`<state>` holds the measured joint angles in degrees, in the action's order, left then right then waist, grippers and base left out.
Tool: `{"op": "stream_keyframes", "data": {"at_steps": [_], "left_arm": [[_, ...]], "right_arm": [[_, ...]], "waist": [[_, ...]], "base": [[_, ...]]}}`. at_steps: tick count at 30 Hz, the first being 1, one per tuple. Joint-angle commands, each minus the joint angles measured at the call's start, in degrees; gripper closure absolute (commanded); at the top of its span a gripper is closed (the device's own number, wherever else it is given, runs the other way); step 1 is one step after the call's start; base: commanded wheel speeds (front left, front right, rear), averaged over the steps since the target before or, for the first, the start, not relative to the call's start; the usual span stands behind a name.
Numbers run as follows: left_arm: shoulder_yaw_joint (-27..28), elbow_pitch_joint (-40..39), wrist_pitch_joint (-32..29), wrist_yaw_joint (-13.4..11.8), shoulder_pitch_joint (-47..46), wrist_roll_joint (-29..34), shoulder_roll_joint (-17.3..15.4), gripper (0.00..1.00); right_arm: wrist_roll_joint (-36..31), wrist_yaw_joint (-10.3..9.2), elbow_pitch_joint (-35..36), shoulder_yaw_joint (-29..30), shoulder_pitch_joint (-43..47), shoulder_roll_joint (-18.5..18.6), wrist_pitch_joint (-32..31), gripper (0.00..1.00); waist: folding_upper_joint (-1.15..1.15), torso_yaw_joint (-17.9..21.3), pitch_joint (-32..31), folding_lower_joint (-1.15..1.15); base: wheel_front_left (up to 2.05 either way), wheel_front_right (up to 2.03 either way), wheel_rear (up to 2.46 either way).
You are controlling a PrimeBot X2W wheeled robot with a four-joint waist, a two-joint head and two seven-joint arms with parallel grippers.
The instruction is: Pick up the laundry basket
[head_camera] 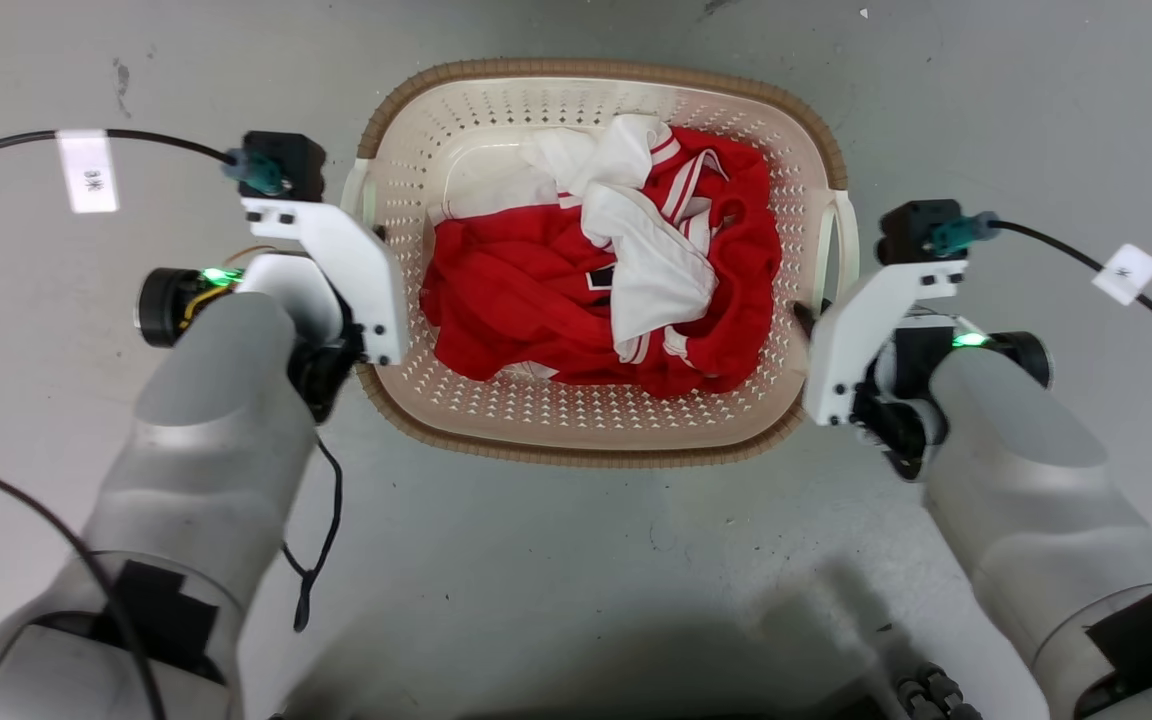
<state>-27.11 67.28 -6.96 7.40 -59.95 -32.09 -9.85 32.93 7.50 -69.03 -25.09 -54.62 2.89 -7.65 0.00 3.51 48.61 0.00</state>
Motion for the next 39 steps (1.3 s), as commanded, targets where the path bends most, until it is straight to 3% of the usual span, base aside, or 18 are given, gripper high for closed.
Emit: {"op": "stream_keyframes", "data": {"at_steps": [1, 16, 30, 39], "left_arm": [[-0.7, -0.4, -0.2, 0.2, -0.2, -0.8, -0.2, 1.00], [-7.3, -0.3, -3.7, 0.2, 2.0, -7.6, 0.5, 1.00], [-9.8, 3.3, -12.8, 0.4, 9.9, -14.9, 4.4, 1.00], [-11.3, 3.8, -18.2, 0.4, 12.3, -17.5, 4.0, 1.00]], "right_arm": [[0.8, 0.09, 0.1, -0.7, -0.9, 0.0, 0.1, 1.00], [5.3, 0.33, -1.0, -6.3, 0.2, -0.6, -0.1, 1.00], [10.3, 0.35, -0.7, -11.5, 7.0, -0.4, -10.3, 1.00], [14.7, 0.36, -0.1, -13.2, 9.9, 1.0, -17.7, 1.00]], "waist": [[0.00, 0.0, 0.1, 0.00], [0.00, -0.9, -3.2, 0.00], [0.00, -2.3, -20.9, 0.00], [0.00, -2.5, -30.2, 0.00]], "base": [[0.00, 0.00, 0.00], [0.00, 0.00, 0.00], [0.00, 0.00, 0.00], [0.00, 0.00, 0.00]]}}
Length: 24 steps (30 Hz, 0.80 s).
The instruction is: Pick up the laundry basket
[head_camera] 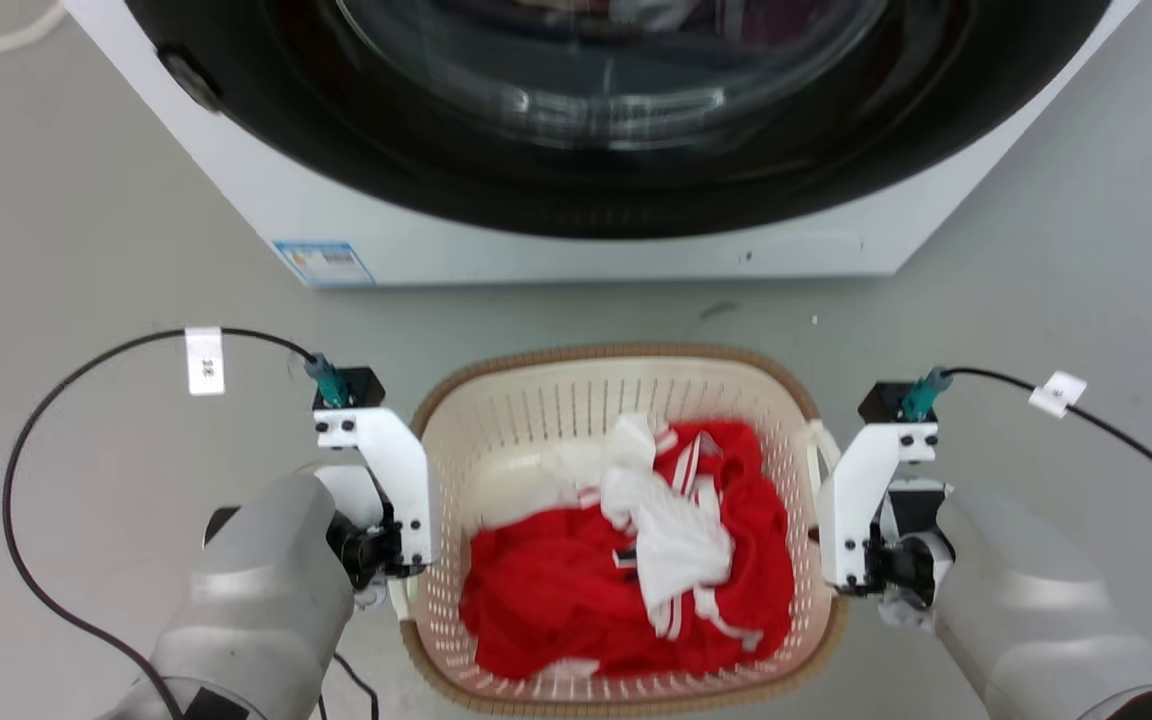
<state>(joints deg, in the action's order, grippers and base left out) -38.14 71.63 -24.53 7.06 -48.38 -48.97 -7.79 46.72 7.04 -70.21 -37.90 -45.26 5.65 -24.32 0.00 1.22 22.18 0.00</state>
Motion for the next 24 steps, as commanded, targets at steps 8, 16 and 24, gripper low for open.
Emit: {"op": "stream_keyframes", "data": {"at_steps": [8, 16, 24], "left_arm": [[-1.2, -0.2, -5.7, 0.7, 2.4, -2.9, 2.1, 1.00], [-1.7, 0.1, -7.8, 0.7, 3.9, -4.5, 2.1, 1.00], [-2.4, 0.5, -10.0, 0.7, 5.3, -5.4, 2.2, 1.00]], "right_arm": [[3.7, 0.82, 0.3, -1.2, 1.2, -1.2, -8.0, 1.00], [5.3, 0.82, -1.0, -2.0, 2.0, -0.6, -13.2, 1.00], [6.6, 0.81, -2.3, -1.6, 3.5, -0.5, -16.7, 1.00]], "waist": [[0.00, -0.1, -9.9, 0.00], [0.00, -0.1, -15.6, 0.00], [0.00, -0.5, -20.1, 0.00]], "base": [[0.00, 0.00, 0.00], [0.00, 0.00, 0.00], [0.00, 0.00, 0.00]]}}
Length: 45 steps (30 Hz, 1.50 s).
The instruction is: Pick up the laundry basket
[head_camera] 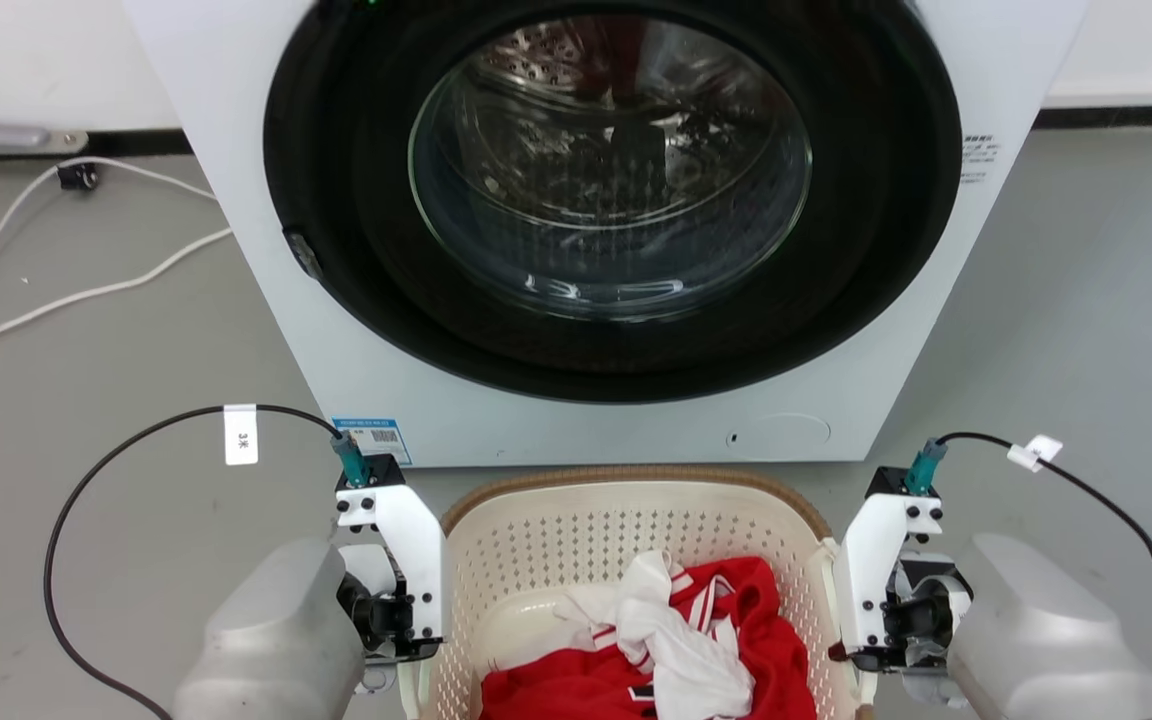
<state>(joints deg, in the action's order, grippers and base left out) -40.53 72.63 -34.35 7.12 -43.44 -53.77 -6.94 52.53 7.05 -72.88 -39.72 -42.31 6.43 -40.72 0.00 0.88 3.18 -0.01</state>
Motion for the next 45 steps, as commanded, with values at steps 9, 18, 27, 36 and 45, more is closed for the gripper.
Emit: {"op": "stream_keyframes", "data": {"at_steps": [9, 18, 27, 36, 45], "left_arm": [[-0.7, -0.2, -1.9, 0.6, 2.3, -1.8, 1.3, 1.00], [-1.3, -0.1, -2.3, 0.6, 4.4, -2.5, 1.5, 1.00], [-2.1, -0.5, -1.9, 0.6, 5.0, -3.1, 1.7, 1.00], [-2.7, -0.5, -1.5, 0.6, 4.8, -3.5, 1.5, 1.00], [-3.2, -0.4, -1.4, 0.6, 4.5, -4.1, 1.6, 1.00]], "right_arm": [[1.0, 0.80, -0.3, 0.2, 2.4, -1.9, -1.4, 1.00], [1.3, 0.80, -0.5, 0.0, 4.4, -2.6, -0.4, 1.00], [1.1, 0.80, -0.6, -0.2, 5.0, -2.5, 0.4, 1.00], [1.2, 0.80, -0.6, -0.3, 4.8, -2.3, 0.7, 1.00], [1.5, 0.80, -0.7, -0.2, 4.4, -2.3, 1.0, 1.00]], "waist": [[0.00, -0.3, -3.2, 0.01], [0.00, -0.4, -4.0, 0.01], [0.00, -0.5, -4.6, 0.01], [0.00, -0.5, -4.5, 0.01], [0.00, -0.5, -4.4, 0.01]], "base": [[0.00, 0.00, 0.00], [0.00, 0.00, 0.00], [0.00, 0.00, 0.00], [0.00, 0.00, 0.00], [0.00, 0.00, 0.00]]}}
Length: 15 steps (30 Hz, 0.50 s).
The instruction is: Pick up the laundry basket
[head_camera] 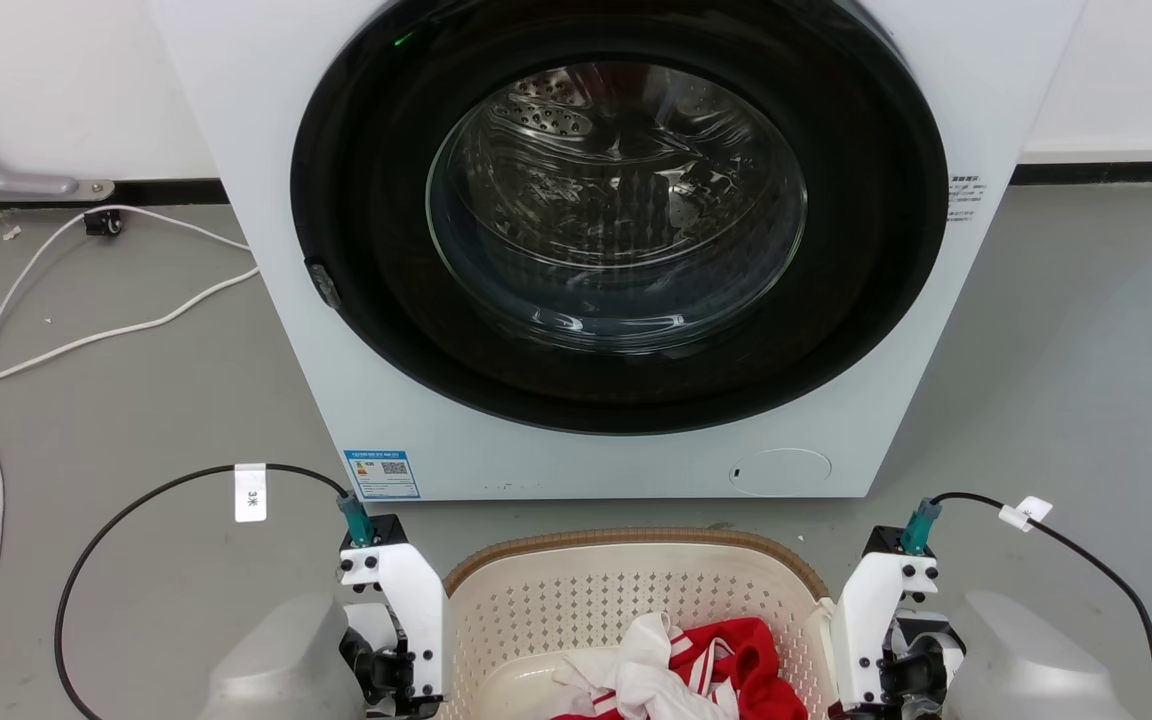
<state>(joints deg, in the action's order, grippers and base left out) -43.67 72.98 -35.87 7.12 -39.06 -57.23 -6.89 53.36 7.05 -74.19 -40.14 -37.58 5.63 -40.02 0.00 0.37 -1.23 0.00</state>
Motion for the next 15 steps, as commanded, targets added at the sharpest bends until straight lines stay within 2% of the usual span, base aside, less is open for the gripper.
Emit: {"op": "stream_keyframes", "data": {"at_steps": [1, 15], "left_arm": [[-0.1, -0.7, 0.2, 0.6, 0.0, -0.7, 1.6, 1.00], [-0.9, -0.6, -0.2, 0.6, -0.4, -1.5, 1.5, 1.00]], "right_arm": [[0.6, 0.80, 0.6, 0.2, -0.4, -1.5, 0.3, 1.00], [1.1, 0.81, 0.6, 0.3, -0.7, -1.6, -0.3, 1.00]], "waist": [[0.00, 0.0, 0.1, 0.00], [0.00, 0.1, 0.3, 0.00]], "base": [[0.00, 0.00, 0.00], [0.00, 0.00, 0.00]]}}
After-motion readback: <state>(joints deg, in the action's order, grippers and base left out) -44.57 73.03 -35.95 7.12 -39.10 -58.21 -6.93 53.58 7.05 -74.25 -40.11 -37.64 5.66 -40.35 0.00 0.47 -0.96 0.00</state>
